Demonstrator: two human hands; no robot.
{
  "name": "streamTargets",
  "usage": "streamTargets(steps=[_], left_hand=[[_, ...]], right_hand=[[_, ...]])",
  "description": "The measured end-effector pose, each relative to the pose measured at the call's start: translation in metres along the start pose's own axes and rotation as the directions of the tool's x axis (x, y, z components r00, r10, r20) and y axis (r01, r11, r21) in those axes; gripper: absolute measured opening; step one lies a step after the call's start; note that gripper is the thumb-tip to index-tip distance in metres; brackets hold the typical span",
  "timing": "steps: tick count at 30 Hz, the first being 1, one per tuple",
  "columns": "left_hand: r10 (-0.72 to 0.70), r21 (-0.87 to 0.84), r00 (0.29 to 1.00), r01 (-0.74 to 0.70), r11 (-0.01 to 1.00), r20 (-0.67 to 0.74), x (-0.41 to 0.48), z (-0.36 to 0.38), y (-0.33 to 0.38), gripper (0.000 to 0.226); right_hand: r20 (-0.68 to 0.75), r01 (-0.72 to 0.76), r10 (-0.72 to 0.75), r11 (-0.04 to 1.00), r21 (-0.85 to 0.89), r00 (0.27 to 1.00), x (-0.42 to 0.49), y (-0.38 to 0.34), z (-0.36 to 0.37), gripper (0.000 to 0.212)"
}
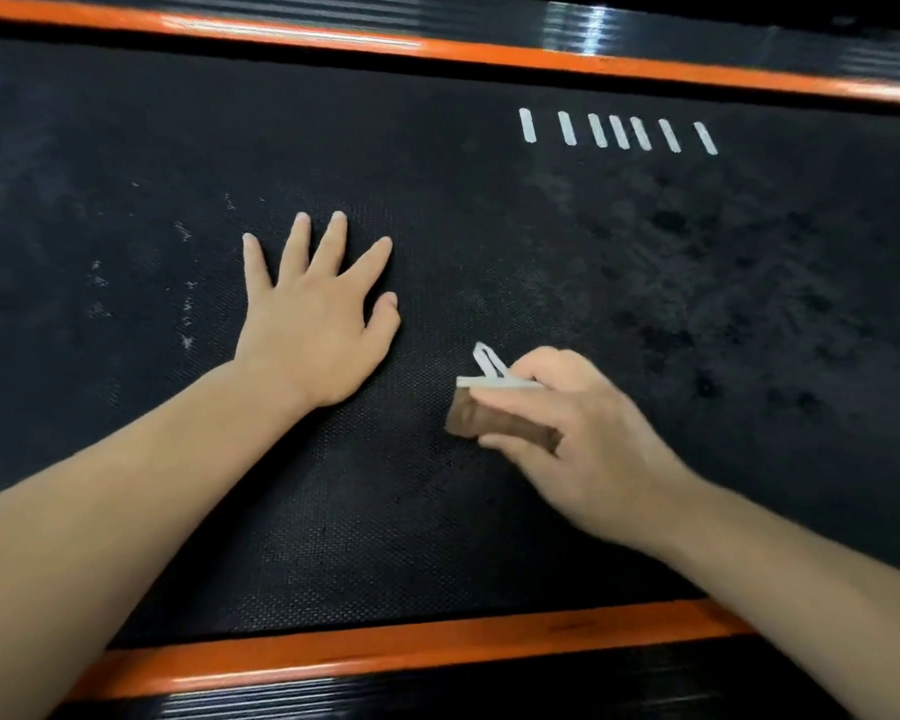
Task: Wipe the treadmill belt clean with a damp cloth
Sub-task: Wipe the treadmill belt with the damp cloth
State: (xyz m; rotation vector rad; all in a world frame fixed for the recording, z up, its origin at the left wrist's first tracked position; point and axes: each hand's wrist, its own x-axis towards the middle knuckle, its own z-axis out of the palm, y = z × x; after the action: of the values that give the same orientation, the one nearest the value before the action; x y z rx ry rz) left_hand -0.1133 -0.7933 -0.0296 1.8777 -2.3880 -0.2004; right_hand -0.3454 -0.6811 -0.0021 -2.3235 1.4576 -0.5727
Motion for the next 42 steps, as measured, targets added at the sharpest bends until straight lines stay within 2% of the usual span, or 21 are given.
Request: streamTargets(steps=[1,4,5,7,9,11,14,15,19,20,21,23,25,26,28,31,32,35,36,40,42], left_hand=[[-0.017,-0.004,1.000,0.017,1.000,0.015,-0.001,-0.002,0.004,0.064],[-0.013,-0.036,0.998,0.016,0.999,0.062,-0.004,-0.002,0.029,0.064],[-0.005,-0.053,0.998,0.009,0.999,0.067,-0.006,0.001,0.038,0.064],[-0.012,-0.044,0.999,0.014,0.999,0.048,-0.007,0.011,0.050,0.065],[-0.026,-0.003,0.999,0.027,1.000,0.019,-0.008,0.017,0.051,0.067],[-0.026,0.004,1.000,0.026,1.000,0.018,-0.008,0.017,0.051,0.067],[-0.022,0.002,0.999,0.022,1.000,0.029,-0.009,0.015,0.053,0.068],[-0.024,0.004,0.999,0.024,1.000,0.032,-0.009,0.015,0.054,0.067],[-0.039,-0.007,0.999,0.039,0.999,0.033,-0.005,0.008,0.059,0.064],[-0.045,-0.033,0.999,0.046,0.998,0.011,-0.002,0.005,0.061,0.061],[-0.061,-0.073,0.998,0.060,0.996,-0.011,0.004,0.002,0.065,0.057],[-0.115,-0.168,0.993,0.111,0.980,-0.016,0.015,0.000,0.074,0.050],[-0.124,-0.150,0.992,0.125,0.981,0.016,0.021,0.006,0.081,0.057],[-0.102,-0.088,0.994,0.104,0.991,0.026,0.021,0.011,0.083,0.061],[-0.070,-0.003,0.997,0.070,0.998,0.028,0.020,0.019,0.083,0.066],[-0.068,0.004,0.998,0.068,0.998,0.013,0.020,0.021,0.081,0.068],[-0.068,0.009,0.998,0.068,0.998,0.010,0.021,0.021,0.081,0.069],[-0.068,0.021,0.998,0.068,0.997,0.014,0.022,0.023,0.082,0.071],[-0.066,0.023,0.998,0.066,0.998,0.012,0.022,0.023,0.082,0.072],[-0.074,0.023,0.997,0.074,0.997,0.001,0.022,0.023,0.083,0.074],[-0.078,0.035,0.997,0.078,0.996,0.011,0.022,0.023,0.085,0.076]], right_hand=[[-0.029,-0.014,0.013,1.000,-0.026,1.000,0.002,0.014,-0.008,0.024],[-0.210,-0.245,0.237,0.970,-0.010,0.949,0.003,0.046,-0.020,0.027],[-0.194,-0.237,0.228,0.971,-0.020,0.954,-0.003,0.041,-0.017,0.027],[-0.036,-0.074,0.072,0.996,-0.049,0.997,-0.019,0.016,-0.008,0.029],[0.100,0.055,-0.052,0.998,-0.022,0.994,-0.027,0.013,-0.012,0.035],[0.006,-0.004,0.005,0.997,-0.078,1.000,-0.019,0.040,-0.025,0.030],[-0.242,-0.249,0.233,0.968,-0.038,0.942,-0.008,0.063,-0.031,0.027],[-0.235,-0.241,0.223,0.969,-0.052,0.946,-0.012,0.057,-0.024,0.027],[0.033,0.075,-0.074,0.997,-0.033,0.997,-0.027,0.023,-0.010,0.034],[0.030,0.091,-0.090,0.994,-0.053,0.996,-0.021,0.036,-0.016,0.032],[-0.023,0.062,-0.064,0.995,-0.083,0.998,-0.010,0.051,-0.023,0.028],[-0.208,-0.132,0.103,0.983,-0.128,0.973,0.015,0.088,-0.039,0.023],[-0.291,-0.281,0.243,0.955,-0.097,0.926,0.026,0.104,-0.040,0.024],[-0.281,-0.278,0.241,0.955,-0.100,0.929,0.025,0.098,-0.036,0.027],[-0.171,-0.111,0.097,0.991,-0.078,0.981,0.012,0.075,-0.026,0.031],[-0.037,0.048,-0.052,0.995,-0.083,0.998,0.018,0.085,-0.036,0.029],[-0.082,0.020,-0.031,0.991,-0.132,0.996,0.034,0.102,-0.043,0.027],[-0.284,-0.262,0.205,0.948,-0.181,0.937,0.080,0.139,-0.051,0.024],[-0.305,-0.282,0.215,0.939,-0.195,0.928,0.084,0.137,-0.044,0.024],[-0.122,0.020,-0.033,0.994,-0.107,0.992,0.064,0.100,-0.026,0.027],[-0.120,0.000,-0.021,0.985,-0.171,0.993,0.085,0.122,-0.042,0.025]])
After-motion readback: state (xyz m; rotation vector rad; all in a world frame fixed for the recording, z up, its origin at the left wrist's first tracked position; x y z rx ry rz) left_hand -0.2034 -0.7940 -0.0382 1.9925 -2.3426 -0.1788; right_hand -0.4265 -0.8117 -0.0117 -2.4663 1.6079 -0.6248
